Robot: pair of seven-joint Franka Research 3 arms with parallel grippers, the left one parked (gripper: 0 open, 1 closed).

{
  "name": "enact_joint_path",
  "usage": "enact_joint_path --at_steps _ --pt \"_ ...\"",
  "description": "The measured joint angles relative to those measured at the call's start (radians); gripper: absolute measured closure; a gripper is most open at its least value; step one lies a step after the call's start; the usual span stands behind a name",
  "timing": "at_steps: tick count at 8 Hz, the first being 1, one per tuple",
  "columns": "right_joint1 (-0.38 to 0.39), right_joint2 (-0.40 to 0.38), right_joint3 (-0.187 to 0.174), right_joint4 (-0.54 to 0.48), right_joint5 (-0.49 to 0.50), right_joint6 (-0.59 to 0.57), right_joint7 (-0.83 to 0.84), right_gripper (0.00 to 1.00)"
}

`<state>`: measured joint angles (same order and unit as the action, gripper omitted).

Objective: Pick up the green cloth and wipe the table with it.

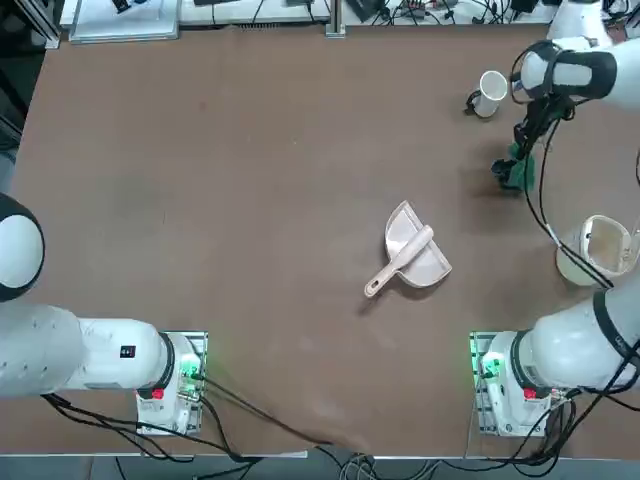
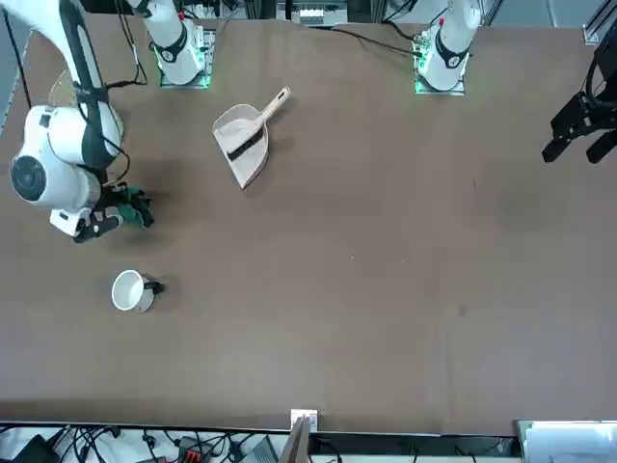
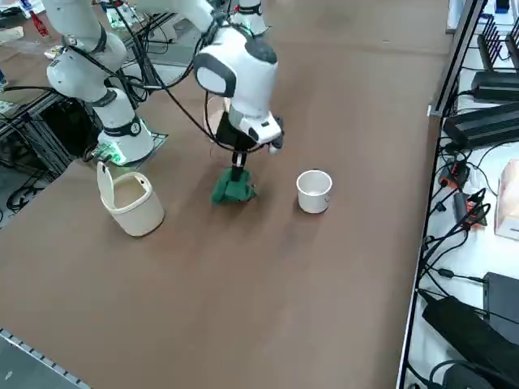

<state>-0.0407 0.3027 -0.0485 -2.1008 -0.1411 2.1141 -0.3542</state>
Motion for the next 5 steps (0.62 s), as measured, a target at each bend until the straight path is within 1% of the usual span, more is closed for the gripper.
enact_joint_path --at_steps 1,2,3,4,5 --pt "0.019 0.043 0.024 -0.004 0.006 0.035 0.078 0.94" --pt "0.057 0.079 0.049 -0.005 0.032 0.075 0.174 0.94" --pt "0.109 0.108 0.068 -0.006 0.09 0.128 0.253 0.94" --pt "0.164 0.134 0.078 -0.005 0.163 0.183 0.314 0.94" --pt "0.208 0.135 0.07 -0.001 0.205 0.205 0.379 0.94"
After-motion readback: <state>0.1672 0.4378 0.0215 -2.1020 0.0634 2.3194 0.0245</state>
